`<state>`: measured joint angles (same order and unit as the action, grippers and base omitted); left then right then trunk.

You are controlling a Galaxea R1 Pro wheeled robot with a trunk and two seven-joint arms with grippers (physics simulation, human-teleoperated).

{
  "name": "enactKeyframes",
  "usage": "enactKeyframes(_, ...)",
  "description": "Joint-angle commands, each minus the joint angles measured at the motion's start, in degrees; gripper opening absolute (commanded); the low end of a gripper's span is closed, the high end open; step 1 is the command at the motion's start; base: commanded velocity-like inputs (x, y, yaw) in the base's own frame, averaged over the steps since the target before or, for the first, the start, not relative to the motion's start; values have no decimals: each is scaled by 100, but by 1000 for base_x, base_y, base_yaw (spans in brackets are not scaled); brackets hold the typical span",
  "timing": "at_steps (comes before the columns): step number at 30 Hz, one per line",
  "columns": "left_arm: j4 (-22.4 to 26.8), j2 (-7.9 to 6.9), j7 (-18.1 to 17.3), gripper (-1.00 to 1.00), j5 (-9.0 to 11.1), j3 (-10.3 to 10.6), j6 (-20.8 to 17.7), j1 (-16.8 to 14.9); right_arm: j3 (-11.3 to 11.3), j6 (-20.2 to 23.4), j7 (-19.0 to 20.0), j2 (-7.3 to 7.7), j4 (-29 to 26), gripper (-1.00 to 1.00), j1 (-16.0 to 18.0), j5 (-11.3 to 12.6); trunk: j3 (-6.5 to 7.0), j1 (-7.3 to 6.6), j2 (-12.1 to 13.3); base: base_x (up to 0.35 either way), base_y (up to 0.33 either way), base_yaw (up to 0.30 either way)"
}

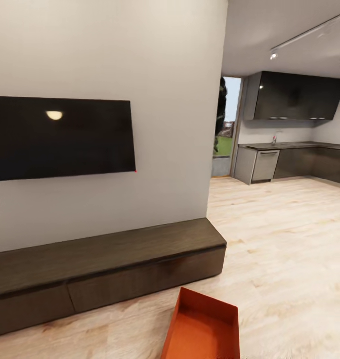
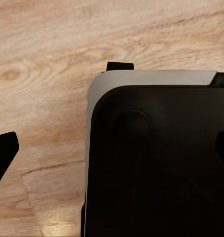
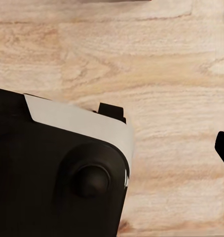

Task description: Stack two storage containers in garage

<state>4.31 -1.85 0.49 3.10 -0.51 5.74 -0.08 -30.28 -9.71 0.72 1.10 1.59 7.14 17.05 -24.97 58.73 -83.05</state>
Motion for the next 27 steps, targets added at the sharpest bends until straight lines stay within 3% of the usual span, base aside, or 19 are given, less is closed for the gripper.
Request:
enactKeyframes(1, 0, 0, 4, 100, 32, -1, 15, -1, -48, -31, 8, -3, 17, 100, 7, 53, -2, 0, -3, 0, 0, -225)
enactKeyframes(10, 0, 0, 4, 100, 32, -1, 15, -1, -48, -23, 8, -4, 17, 100, 7, 53, 9, 0, -3, 0, 0, -108)
enactKeyframes(22, 0, 0, 4, 100, 26, 4, 16, -1, -48, -22, 8, -1, 17, 100, 7, 53, 9, 0, -3, 2, 0, -203)
enactKeyframes(27, 0, 0, -2, 100, 32, 6, 22, -1, -48, -22, 8, 4, 17, 100, 7, 53, 9, 0, -3, 214, 36, -24)
